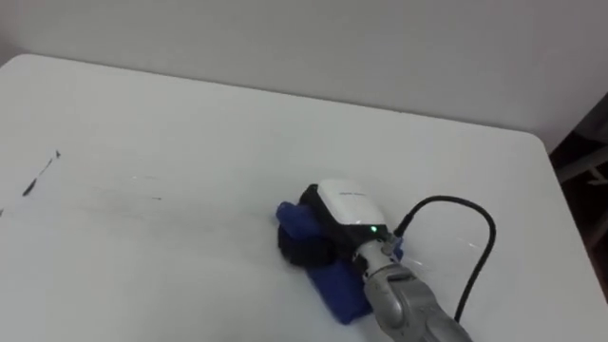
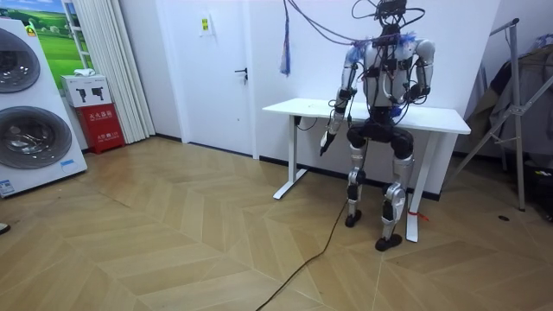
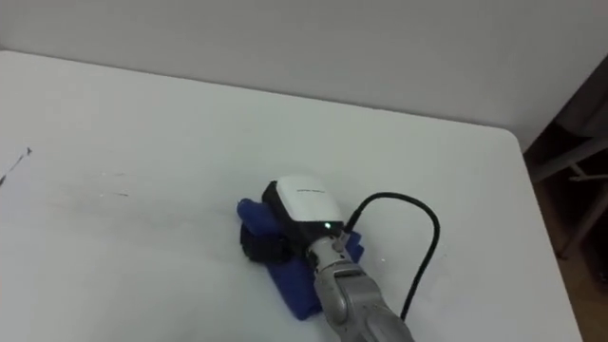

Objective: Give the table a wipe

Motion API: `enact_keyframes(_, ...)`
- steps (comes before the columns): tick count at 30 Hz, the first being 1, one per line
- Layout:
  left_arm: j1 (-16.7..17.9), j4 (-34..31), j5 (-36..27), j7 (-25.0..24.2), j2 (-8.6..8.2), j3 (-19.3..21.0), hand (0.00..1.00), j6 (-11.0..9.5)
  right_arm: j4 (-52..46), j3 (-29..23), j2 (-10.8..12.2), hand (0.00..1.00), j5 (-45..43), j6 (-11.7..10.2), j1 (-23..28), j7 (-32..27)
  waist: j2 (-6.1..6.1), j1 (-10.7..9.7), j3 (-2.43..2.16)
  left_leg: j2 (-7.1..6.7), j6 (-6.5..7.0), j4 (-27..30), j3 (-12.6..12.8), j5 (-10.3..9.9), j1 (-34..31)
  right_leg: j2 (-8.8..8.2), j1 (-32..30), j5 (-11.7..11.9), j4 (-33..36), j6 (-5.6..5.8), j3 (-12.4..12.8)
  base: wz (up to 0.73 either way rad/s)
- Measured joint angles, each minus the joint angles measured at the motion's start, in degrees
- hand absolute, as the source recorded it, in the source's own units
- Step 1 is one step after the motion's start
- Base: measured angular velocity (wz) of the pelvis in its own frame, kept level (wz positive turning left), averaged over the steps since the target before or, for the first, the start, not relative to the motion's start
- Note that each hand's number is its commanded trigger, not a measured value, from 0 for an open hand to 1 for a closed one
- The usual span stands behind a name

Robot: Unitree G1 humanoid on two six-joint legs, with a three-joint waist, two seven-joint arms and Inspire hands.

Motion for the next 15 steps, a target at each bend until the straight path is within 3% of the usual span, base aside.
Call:
enact_keyframes(2, 0.01, -0.09, 0.15, 0.61, -0.08, 0.43, 0.00, 0.00, -0.05, -1.95, -0.34, 1.00, 1.05, -0.83, 1.85, -1.36, 0.01, -0.82, 0.01, -0.49, 0.43, -0.15, -0.53, 0.25, 0.48, -0.14, 0.58, 0.08, -0.05, 0.18, 0.01, 0.21)
enact_keyframes(5, 1.22, -0.23, 0.72, 1.89, -0.33, 2.56, 0.00, 0.00, 0.03, -5.98, -0.54, 1.00, 1.38, -2.66, 6.54, -4.83, -0.59, -3.78, -0.16, -0.84, 0.22, -0.86, -1.15, 0.41, 1.74, -0.50, 2.15, 0.15, -0.77, 0.50, -0.14, 0.15)
enact_keyframes(8, 3.51, -0.11, 1.90, 3.28, 0.11, 4.84, 0.00, 0.00, 0.03, -10.40, -3.97, 1.00, 5.09, -4.81, 12.60, -10.44, -1.38, -5.54, -0.59, -1.67, 0.20, -0.01, -1.38, 0.39, 2.44, -1.86, 2.86, 0.11, -0.74, 0.78, -1.22, -0.06)
enact_keyframes(9, 4.45, -0.11, 3.58, 3.45, 0.20, 6.30, 0.00, 0.00, 0.06, -13.29, -5.80, 1.00, 5.38, -5.74, 15.06, -12.96, -1.62, -6.30, -0.56, -1.54, 0.78, 2.43, -1.06, -0.81, 1.72, -3.01, 3.34, 0.08, -0.40, 0.95, -3.93, -0.22)
enact_keyframes(10, 5.56, -0.10, 4.03, 4.07, 0.21, 7.40, 0.00, 0.01, 0.37, -16.02, -7.65, 1.00, 5.48, -6.09, 17.10, -15.83, -0.25, -6.43, -0.74, -0.98, 0.69, 7.93, -1.06, -4.76, -0.35, -3.85, 3.47, -0.23, 1.67, 1.60, -5.97, -0.35)
enact_keyframes(11, 6.45, -0.06, 4.03, 4.33, 0.40, 7.43, 0.00, 0.03, 1.46, -16.98, -8.30, 1.00, 5.60, -6.37, 17.61, -17.38, 0.61, -6.37, -0.83, -0.95, 1.25, 9.43, -1.55, -5.79, -0.75, -3.26, 3.70, -0.52, 2.65, 2.06, -5.62, -0.50)
enact_keyframes(12, 7.56, 0.02, 3.98, 4.45, 1.54, 7.53, 0.00, 0.24, 4.81, -17.51, -8.45, 1.00, 6.84, -6.45, 17.45, -20.03, 0.19, -7.01, -0.93, -2.20, 1.64, 8.54, -3.74, -6.09, 0.56, -1.90, 4.44, -1.52, 2.15, 1.67, -1.99, -0.26)
enact_keyframes(13, 7.59, -0.03, 3.95, 4.40, 2.19, 7.79, 0.00, 0.17, 7.91, -18.03, -8.49, 1.00, 8.09, -6.70, 16.96, -21.63, -0.93, -8.45, -1.07, -4.06, 0.14, 4.83, -6.17, -5.17, 2.39, -0.51, 4.92, -2.70, 0.26, 1.15, 1.10, 0.04)
enact_keyframes(14, 7.41, -0.04, 3.96, 4.39, 2.22, 8.05, 0.00, -0.10, 9.32, -18.49, -8.49, 1.00, 8.41, -6.88, 16.81, -22.39, -2.07, -9.72, -1.30, -5.38, -2.23, 2.60, -7.40, -4.11, 3.36, -1.34, 4.71, -2.96, -1.25, 0.70, 1.92, 0.39)
enact_keyframes(15, 6.55, 0.20, 3.97, 4.69, 1.47, 8.08, 0.00, -0.94, 10.81, -19.76, -9.13, 1.00, 8.19, -6.87, 16.52, -23.85, -3.52, -10.80, -1.68, -4.04, -0.70, 7.75, -2.49, -5.41, 3.24, -3.82, 4.13, -2.93, -0.72, 0.81, -1.57, -0.17)
